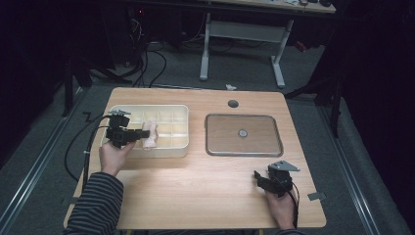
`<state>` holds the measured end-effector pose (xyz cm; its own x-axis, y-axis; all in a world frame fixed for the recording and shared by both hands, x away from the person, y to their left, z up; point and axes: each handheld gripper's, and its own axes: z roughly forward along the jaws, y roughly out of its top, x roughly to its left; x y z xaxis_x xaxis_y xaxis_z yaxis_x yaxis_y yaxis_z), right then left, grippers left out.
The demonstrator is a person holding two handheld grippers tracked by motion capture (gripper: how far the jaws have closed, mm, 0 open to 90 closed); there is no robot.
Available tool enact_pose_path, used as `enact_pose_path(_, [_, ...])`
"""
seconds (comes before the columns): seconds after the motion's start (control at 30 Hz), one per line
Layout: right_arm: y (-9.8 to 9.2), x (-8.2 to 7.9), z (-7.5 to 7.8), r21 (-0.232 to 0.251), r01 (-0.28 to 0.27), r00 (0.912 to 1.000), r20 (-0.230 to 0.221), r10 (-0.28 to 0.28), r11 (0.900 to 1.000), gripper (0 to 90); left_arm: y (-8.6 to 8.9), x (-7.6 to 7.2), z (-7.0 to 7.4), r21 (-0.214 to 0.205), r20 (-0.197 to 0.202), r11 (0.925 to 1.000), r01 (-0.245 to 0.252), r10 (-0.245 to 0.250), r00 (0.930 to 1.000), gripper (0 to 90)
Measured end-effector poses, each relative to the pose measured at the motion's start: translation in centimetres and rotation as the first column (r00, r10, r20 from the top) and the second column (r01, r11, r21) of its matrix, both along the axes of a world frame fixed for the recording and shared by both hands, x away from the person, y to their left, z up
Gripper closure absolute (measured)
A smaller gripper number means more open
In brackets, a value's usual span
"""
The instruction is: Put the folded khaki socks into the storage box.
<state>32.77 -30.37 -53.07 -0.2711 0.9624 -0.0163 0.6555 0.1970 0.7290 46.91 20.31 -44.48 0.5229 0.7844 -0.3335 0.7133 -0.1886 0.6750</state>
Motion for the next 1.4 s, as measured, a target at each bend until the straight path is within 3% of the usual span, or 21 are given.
enact_pose_path(0.63, [0.0,0.0,0.0,0.0,0.0,1.0,0.0,0.0,1.0,37.7,-0.2,0.6,-1.4,0.091,-0.04,0.9958,0.007,-0.004,0.9992,74.0])
enact_pose_path(0.93, [0.0,0.0,0.0,0.0,0.0,1.0,0.0,0.0,1.0,37.7,-0.1,0.5,-2.0,0.102,-0.046,0.9948,0.005,0.0,0.9989,73.7])
enact_pose_path(1.17, [0.0,0.0,0.0,0.0,0.0,1.0,0.0,0.0,1.0,37.7,-0.3,0.5,-2.2,0.148,-0.036,0.9889,0.01,-0.005,0.9993,73.0])
enact_pose_path(1.4, [0.0,0.0,0.0,0.0,0.0,1.0,0.0,0.0,1.0,37.7,-0.9,0.3,-2.5,0.22,-0.012,0.9753,0.018,-0.016,0.9998,72.4])
